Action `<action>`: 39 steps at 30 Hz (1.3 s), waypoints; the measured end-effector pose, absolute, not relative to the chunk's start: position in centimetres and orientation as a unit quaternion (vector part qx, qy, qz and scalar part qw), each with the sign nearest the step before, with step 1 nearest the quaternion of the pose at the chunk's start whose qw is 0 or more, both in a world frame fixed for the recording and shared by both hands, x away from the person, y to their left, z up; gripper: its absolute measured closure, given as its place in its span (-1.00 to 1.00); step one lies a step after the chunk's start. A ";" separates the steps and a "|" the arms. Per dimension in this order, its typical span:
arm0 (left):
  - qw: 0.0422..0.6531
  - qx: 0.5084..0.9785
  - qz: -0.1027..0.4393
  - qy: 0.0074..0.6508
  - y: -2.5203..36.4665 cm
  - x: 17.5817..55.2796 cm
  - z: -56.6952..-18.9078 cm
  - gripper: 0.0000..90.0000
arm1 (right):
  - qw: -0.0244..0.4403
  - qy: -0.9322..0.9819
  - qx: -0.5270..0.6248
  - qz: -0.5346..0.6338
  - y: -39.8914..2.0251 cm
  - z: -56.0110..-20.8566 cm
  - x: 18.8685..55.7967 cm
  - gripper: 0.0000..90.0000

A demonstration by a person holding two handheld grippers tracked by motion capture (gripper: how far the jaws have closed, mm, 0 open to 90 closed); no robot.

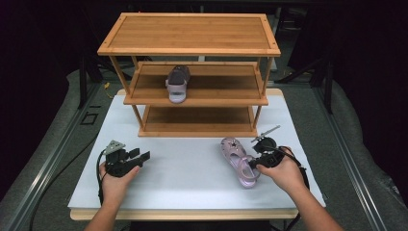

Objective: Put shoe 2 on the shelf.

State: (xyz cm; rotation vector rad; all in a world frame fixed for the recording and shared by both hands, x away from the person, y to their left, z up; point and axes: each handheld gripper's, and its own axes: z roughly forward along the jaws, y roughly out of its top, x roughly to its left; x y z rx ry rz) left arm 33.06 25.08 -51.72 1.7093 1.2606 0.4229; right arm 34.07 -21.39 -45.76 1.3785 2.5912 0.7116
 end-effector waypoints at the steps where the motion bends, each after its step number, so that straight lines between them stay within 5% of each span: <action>1: 0.469 0.697 0.173 0.514 25.1 33.0 -51.7 0.04 | 0.068 0.845 0.459 0.265 -21.7 -45.8 33.6 0.84; 19: 0.465 0.699 0.174 0.515 25.0 33.1 -52.0 0.04 | 0.249 0.622 0.496 0.552 -22.9 -45.7 28.3 0.85; 39: 0.466 0.698 0.174 0.515 25.1 33.1 -52.0 0.05 | 0.251 0.634 0.459 0.570 -19.5 -41.0 31.6 0.85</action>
